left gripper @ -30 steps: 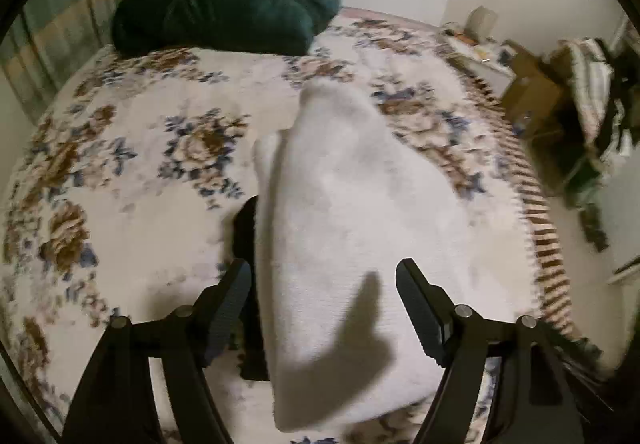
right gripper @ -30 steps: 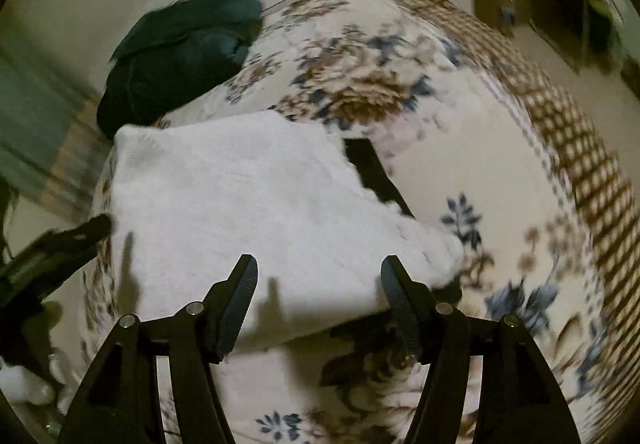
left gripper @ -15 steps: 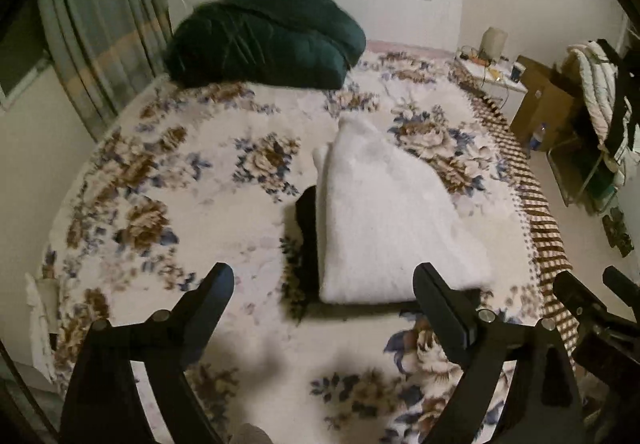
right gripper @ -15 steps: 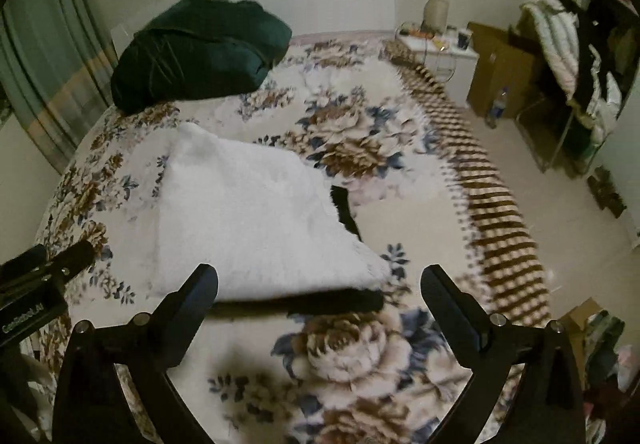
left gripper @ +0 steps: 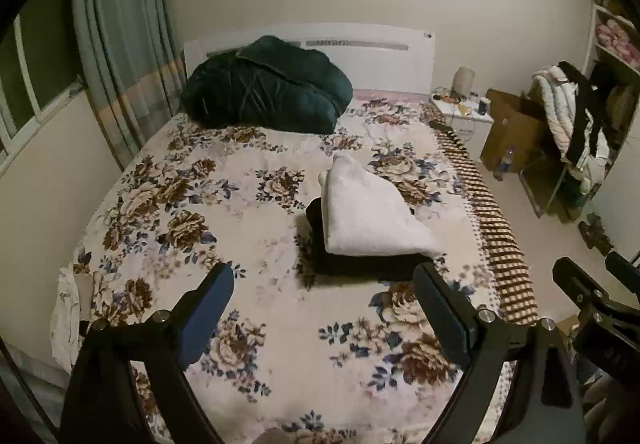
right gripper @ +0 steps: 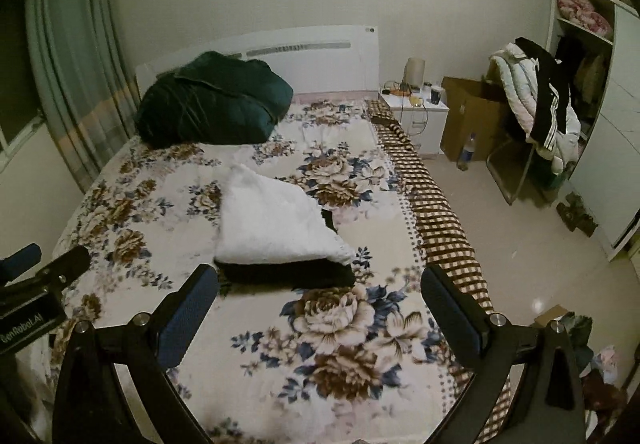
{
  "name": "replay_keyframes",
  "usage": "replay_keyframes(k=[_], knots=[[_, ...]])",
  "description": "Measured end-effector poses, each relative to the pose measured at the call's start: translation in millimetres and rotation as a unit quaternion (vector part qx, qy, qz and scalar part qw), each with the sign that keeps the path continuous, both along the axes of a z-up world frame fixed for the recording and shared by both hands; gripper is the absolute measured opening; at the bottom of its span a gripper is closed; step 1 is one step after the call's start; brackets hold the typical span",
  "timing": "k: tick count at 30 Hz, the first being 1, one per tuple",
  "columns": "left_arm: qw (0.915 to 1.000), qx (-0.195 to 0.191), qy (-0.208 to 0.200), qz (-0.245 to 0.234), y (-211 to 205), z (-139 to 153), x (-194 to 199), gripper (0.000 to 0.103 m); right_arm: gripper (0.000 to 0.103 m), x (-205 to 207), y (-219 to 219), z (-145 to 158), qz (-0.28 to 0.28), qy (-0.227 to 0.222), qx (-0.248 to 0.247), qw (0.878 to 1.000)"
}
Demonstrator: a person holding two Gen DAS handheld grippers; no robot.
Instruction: Fold small clothes
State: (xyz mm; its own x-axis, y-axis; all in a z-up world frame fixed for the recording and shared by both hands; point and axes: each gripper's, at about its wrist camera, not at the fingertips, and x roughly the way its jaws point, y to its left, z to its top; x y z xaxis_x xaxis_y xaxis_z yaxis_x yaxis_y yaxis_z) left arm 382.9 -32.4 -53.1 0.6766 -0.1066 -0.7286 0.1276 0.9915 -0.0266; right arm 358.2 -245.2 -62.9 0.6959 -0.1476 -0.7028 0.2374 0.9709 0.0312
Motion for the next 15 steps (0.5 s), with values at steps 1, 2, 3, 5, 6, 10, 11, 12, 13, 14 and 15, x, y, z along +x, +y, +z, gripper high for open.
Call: replay_keyframes(k=[1,2,3,5,6,10,11,12,13,14,15], knots=[[1.0000,-0.001,-0.004,-0.001,3,5,-10,0.092,0.103,-17,5,10,0.000,-0.003,-0.002,1.000],[1.0000,0.000,-0.008,-0.001,6,11,-20,0.092,0.103,-30,10,17,0.000,-0.006,-0.003,1.000],[0.9999,-0.001,-0.010,-0.002,9,16,-29,0.092,0.103,-49,16,29,0.001,-0.012,-0.006,1.000],[0.9999,-0.003,-0.012,-0.002,16,25,-46,0.092,0.103,-73,23,42,0.001,-0.017,-0.010,1.000],[0.9999,-0.003,-0.013,-0.002,17,27,-52,0.092,0.103,-85,27,49,0.002,-0.019,-0.010,1.000],[0.9998,-0.001,-0.019,0.003,22,41,-78,0.092,0.103,-133,40,78,0.004,-0.032,-0.013,0.999],[0.9998,-0.002,-0.021,0.006,22,45,-84,0.092,0.103,-140,41,83,0.005,-0.034,-0.011,0.999],[0.9997,-0.002,-0.023,0.007,22,48,-89,0.092,0.103,-150,41,91,0.008,-0.037,-0.007,0.999],[0.9997,-0.003,-0.023,0.007,23,50,-94,0.092,0.103,-156,42,96,0.009,-0.040,-0.009,0.999],[0.9997,-0.001,-0.025,0.008,21,52,-98,0.092,0.103,-160,43,101,0.012,-0.043,-0.010,0.999],[0.9996,-0.001,-0.029,0.009,21,55,-103,0.092,0.103,-165,42,107,0.016,-0.047,-0.011,0.999]])
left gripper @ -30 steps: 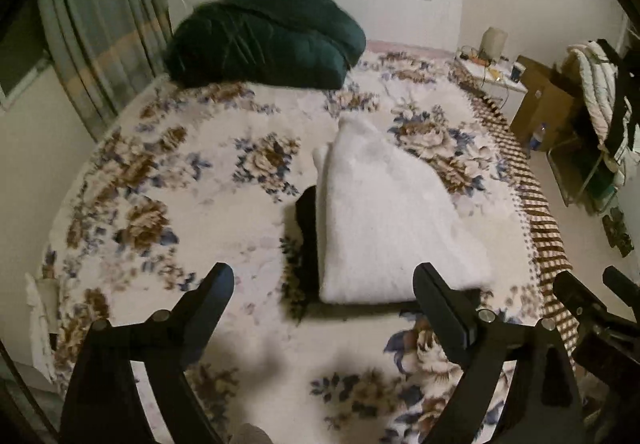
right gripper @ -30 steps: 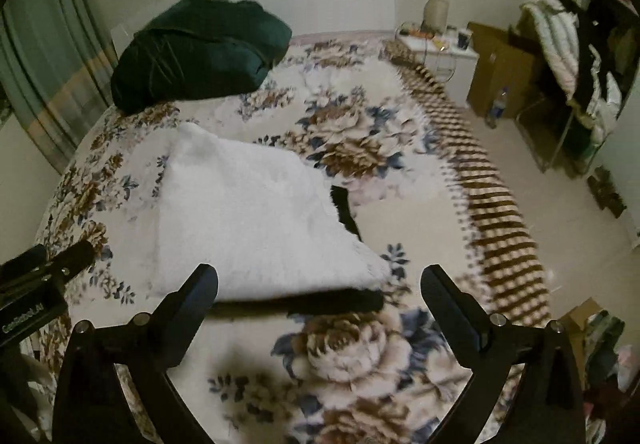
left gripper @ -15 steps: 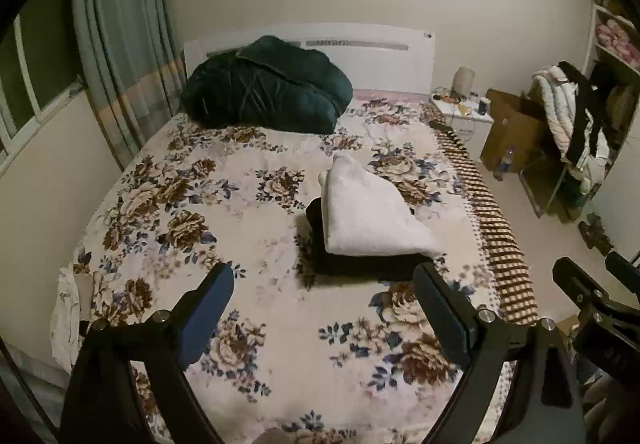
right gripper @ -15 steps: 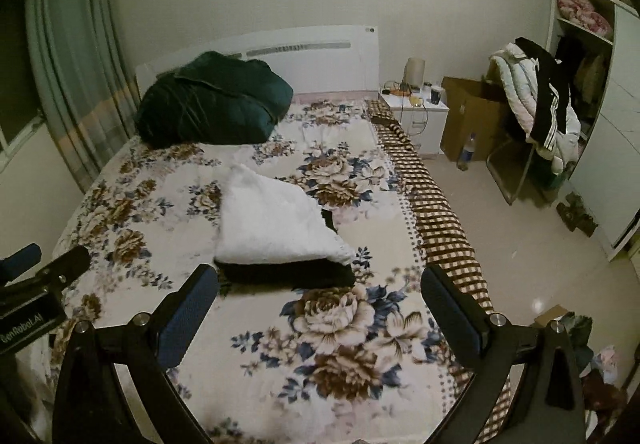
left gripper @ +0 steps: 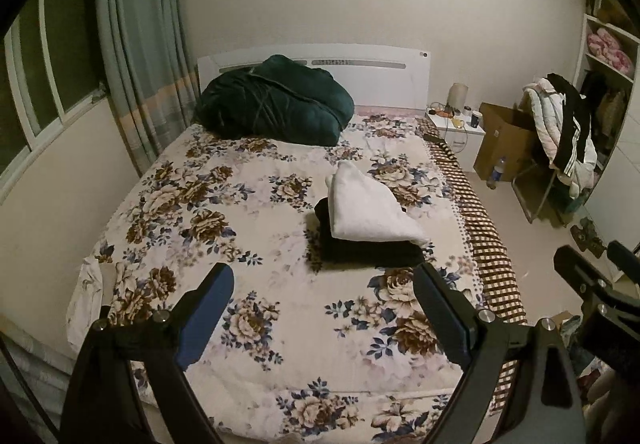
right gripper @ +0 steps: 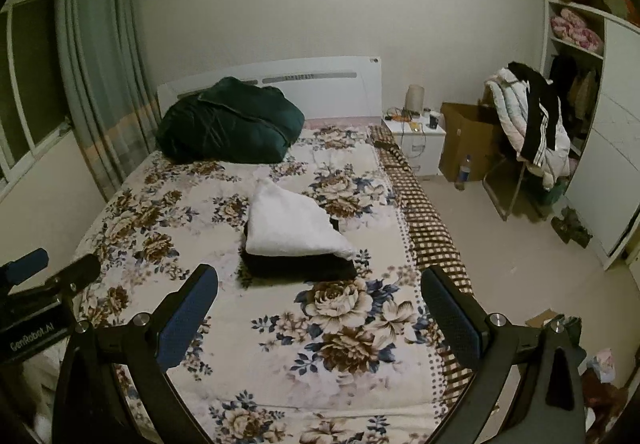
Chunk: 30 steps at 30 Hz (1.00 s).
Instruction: Fold small clothes
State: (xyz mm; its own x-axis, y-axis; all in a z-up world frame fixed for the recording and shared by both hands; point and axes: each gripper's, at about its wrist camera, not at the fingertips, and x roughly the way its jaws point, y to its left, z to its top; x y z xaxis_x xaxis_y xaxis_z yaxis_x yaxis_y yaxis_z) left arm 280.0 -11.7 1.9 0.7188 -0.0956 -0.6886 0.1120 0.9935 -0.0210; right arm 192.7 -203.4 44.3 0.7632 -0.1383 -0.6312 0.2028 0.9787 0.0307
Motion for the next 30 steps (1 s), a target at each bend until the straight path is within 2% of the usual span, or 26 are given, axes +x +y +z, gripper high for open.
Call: replay_keyframes(k=[6,8,9,30], knots=[[0.9998,-0.001,-0.013,0.012,-4,10,-18,0.092,0.103,-15,-4,20,0.019,-0.009,-0.004,1.000],[0.9998,-0.003,-0.015,0.013,-4,11,-21,0.102,0.103,-16,-4,22,0.022,-0.011,-0.009,1.000],[0.9997,-0.001,-0.019,0.015,-4,12,-23,0.103,0.103,-17,-5,23,0.023,-0.013,-0.011,1.000],[0.9988,0.012,-0.036,0.032,-8,16,-32,0.103,0.103,-4,-18,15,0.032,-0.015,-0.008,0.999]])
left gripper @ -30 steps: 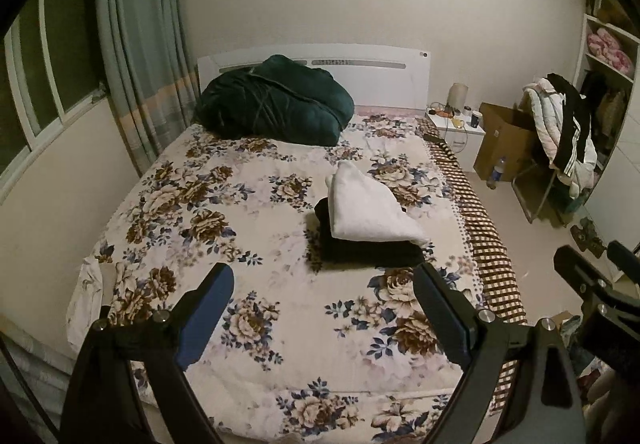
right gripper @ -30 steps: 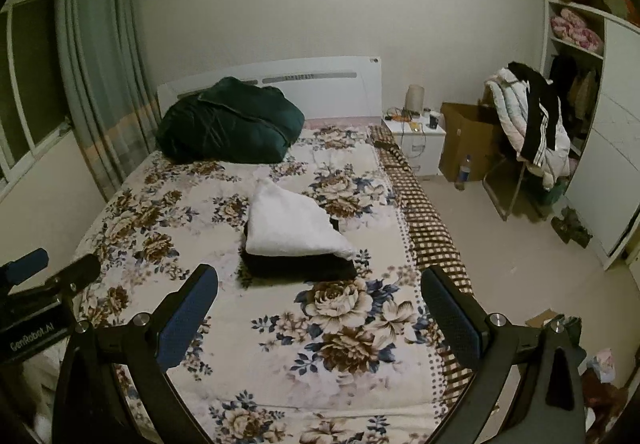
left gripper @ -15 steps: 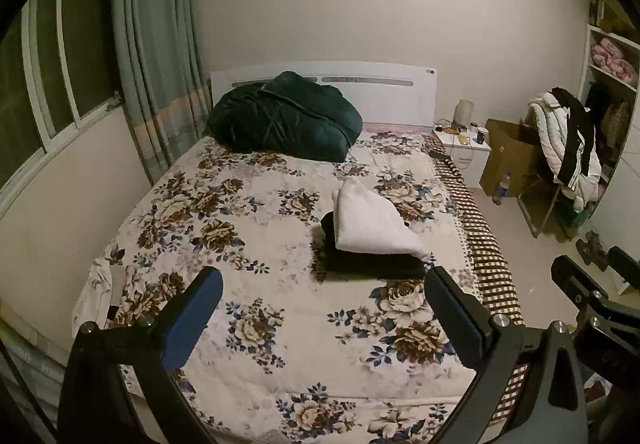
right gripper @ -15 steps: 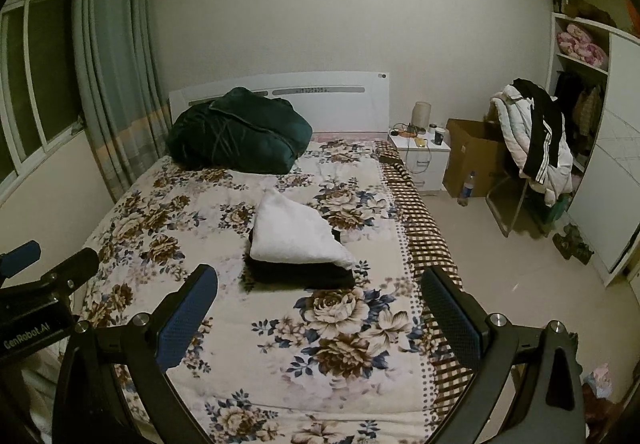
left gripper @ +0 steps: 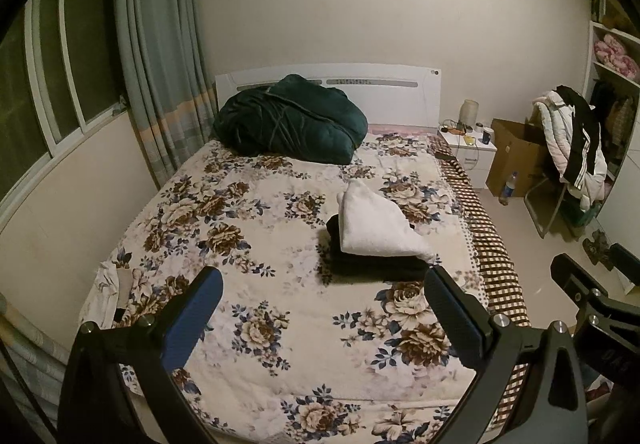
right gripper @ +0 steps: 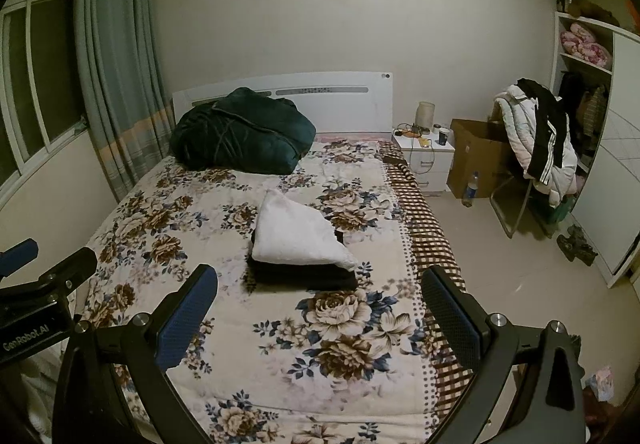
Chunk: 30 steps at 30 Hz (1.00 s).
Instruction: Fold small clothes
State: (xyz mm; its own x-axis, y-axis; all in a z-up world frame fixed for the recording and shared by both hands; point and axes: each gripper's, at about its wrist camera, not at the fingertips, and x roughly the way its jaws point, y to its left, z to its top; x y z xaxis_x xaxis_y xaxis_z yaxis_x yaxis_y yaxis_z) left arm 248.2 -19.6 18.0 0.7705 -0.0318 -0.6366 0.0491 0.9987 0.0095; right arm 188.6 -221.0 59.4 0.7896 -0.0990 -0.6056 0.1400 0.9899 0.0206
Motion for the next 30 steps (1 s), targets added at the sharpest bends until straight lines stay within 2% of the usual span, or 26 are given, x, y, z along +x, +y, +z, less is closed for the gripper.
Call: replay_keyframes(k=[18,30], knots=[[1.0000,-0.002,-0.003,-0.001,-3,6,-1,0.103,0.103,8,2,-3,0.003,-0.006,0.002,1.000],[1.0000,0.001,-0.004,0.002,-2,11,-8,0.103,0.103,-3,11,-5,-0.003,-0.008,0.009,1.000]])
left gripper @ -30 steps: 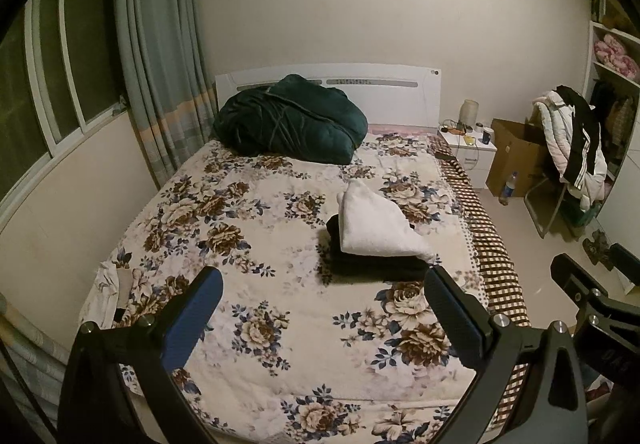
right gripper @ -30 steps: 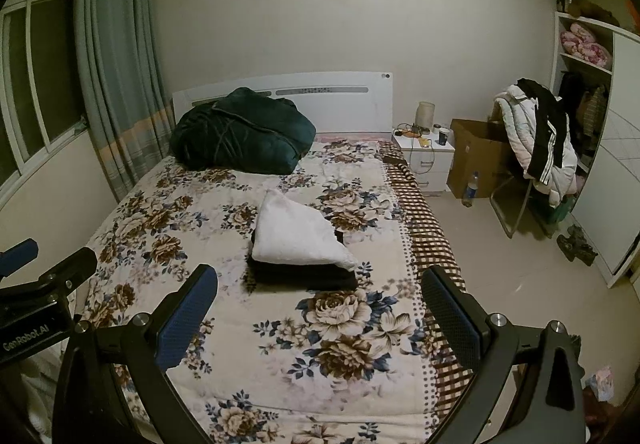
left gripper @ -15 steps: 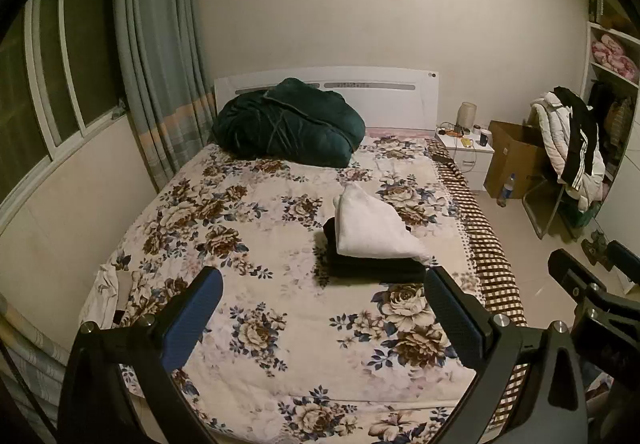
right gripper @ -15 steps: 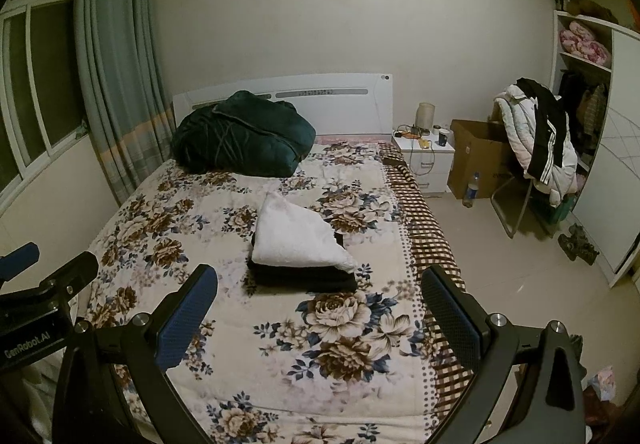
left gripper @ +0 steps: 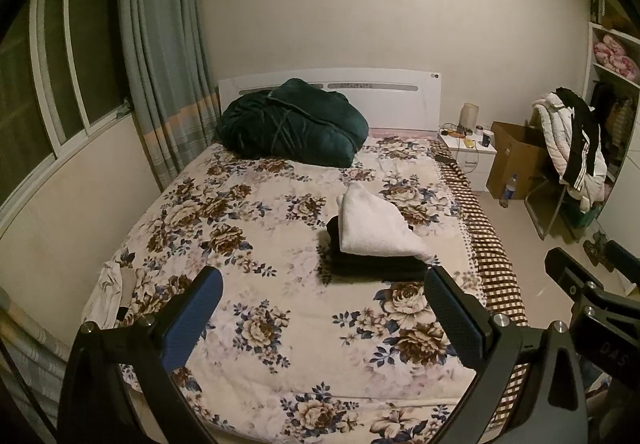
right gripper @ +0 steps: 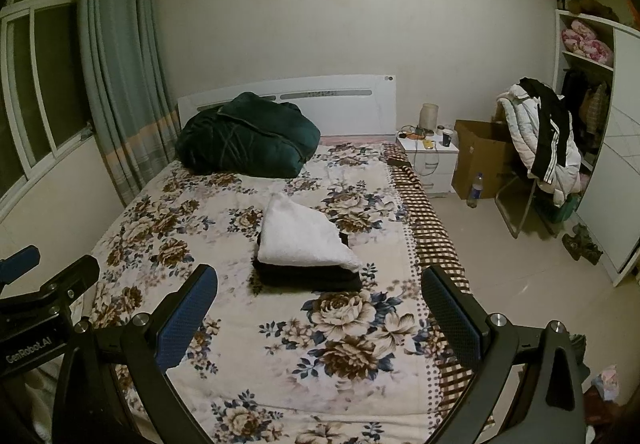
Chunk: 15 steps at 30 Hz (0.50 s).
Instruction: Fold small clothes
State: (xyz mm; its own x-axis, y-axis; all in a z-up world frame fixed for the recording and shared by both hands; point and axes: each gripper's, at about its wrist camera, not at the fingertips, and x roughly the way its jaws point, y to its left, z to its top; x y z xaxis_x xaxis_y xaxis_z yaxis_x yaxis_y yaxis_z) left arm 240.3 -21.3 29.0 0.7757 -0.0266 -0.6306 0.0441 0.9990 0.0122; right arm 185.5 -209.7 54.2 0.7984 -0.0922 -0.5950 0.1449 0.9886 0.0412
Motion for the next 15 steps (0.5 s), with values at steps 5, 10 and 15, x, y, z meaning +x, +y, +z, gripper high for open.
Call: replay_keyframes(k=[5,10,15], knots=[[1.0000,0.000,0.000,0.000,1.2,0.1,-3.0,0.103,0.103,-2.5,5.9,-2.7,0.001,0.000,0.002,1.000],[1.0000,-0.001,0.000,-0.002,1.9,-0.6,-3.1,0.103,0.103,-4.4,6.7,-3.6,0.000,0.001,0.003,1.000],[1.0000,-0.001,0.002,-0.002,3.1,-0.2,-4.6,0.103,0.103,-7.2,10.1,-7.1,-0.002,0.002,0.002,1.000]])
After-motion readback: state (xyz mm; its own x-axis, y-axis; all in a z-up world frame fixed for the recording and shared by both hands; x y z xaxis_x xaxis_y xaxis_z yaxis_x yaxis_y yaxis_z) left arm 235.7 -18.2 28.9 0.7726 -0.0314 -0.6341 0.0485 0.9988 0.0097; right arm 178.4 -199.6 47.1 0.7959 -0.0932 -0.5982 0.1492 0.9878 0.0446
